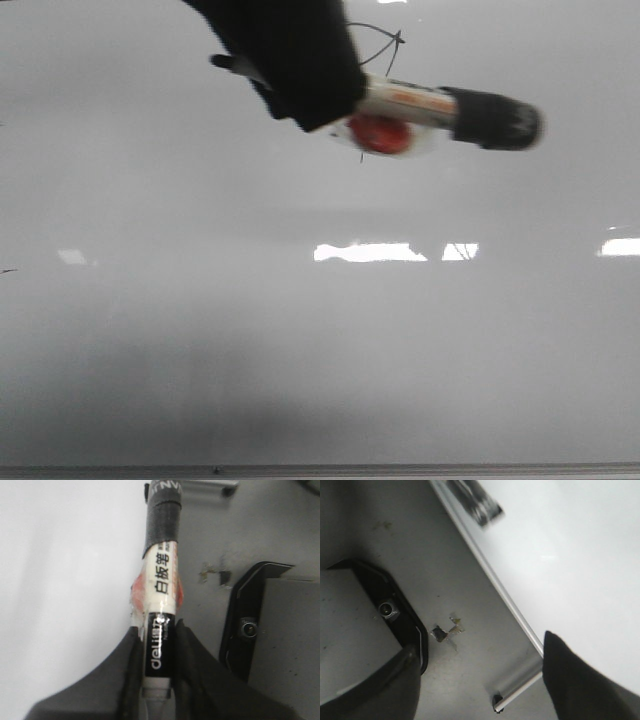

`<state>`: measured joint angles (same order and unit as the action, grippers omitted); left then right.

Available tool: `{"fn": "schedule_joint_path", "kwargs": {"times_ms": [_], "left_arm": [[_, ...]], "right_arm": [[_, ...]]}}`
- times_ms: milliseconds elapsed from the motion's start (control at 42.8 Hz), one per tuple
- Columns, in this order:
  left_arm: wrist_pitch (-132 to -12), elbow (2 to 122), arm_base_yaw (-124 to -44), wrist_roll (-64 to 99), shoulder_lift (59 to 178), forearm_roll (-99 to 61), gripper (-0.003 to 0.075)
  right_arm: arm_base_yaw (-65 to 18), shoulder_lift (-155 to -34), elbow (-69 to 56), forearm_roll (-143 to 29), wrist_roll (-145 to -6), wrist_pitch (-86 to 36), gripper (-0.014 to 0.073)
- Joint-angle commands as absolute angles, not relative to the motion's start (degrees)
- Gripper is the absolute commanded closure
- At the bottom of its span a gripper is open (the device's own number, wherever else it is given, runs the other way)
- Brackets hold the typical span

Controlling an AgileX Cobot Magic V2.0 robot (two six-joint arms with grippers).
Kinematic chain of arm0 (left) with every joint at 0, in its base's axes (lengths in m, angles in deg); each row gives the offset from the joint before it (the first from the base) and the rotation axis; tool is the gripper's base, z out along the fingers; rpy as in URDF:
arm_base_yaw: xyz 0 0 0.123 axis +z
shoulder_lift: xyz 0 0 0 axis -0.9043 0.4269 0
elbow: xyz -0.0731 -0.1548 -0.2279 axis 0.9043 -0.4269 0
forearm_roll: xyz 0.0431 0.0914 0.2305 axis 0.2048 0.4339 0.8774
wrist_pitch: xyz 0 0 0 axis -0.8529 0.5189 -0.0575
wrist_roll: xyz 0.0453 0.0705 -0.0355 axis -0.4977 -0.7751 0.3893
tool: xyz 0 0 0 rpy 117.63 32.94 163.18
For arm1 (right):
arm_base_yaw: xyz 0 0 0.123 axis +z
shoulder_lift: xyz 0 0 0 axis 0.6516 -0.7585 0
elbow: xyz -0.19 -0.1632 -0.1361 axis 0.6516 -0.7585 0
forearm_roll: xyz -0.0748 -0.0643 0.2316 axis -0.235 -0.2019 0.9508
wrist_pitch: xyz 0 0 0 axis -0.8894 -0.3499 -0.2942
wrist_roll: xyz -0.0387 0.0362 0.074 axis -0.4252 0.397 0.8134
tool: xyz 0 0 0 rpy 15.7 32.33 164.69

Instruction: Write number 9 on whiteboard

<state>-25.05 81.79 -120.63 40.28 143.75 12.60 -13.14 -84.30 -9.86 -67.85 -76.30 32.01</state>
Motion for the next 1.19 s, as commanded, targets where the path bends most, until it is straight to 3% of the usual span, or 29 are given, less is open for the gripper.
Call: {"fn": "schedule_joint_path", "kwargs": {"times_ms": [0,140,257,421,515,772,1170], "left_arm": [[-24.3,83.9,-120.4,55.3,139.6,25.5,0.0690],[-23.1,82.1,-114.0,61.9,135.2,31.2,0.0690],[-28.2,76.0,-102.3,65.4,129.6,31.2,0.0690],[-45.7,63.3,-82.7,75.2,122.5,30.8,0.0690],[-56.2,57.3,-75.5,78.8,121.8,29.4,0.0690],[-80.9,47.1,-68.9,78.8,127.2,28.4,0.0690],[-98.4,46.6,-67.3,78.8,141.1,28.3,0.0668]], "right_arm": [[-14.9,-81.4,-8.3,-72.2,-69.2,29.7,0.0055],[-15.9,-79.0,-8.3,-73.3,-67.2,28.3,0.0055],[-15.9,-79.0,-8.7,-73.3,-67.2,28.1,0.0055],[-15.9,-79.0,-10.8,-73.3,-67.2,25.2,0.0055],[-15.9,-79.0,-12.3,-73.3,-67.2,23.3,0.0055],[-15.9,-79.0,-14.0,-73.3,-67.2,21.3,0.0055],[-15.9,-79.0,-14.0,-73.3,-67.2,21.5,0.0055]]}}
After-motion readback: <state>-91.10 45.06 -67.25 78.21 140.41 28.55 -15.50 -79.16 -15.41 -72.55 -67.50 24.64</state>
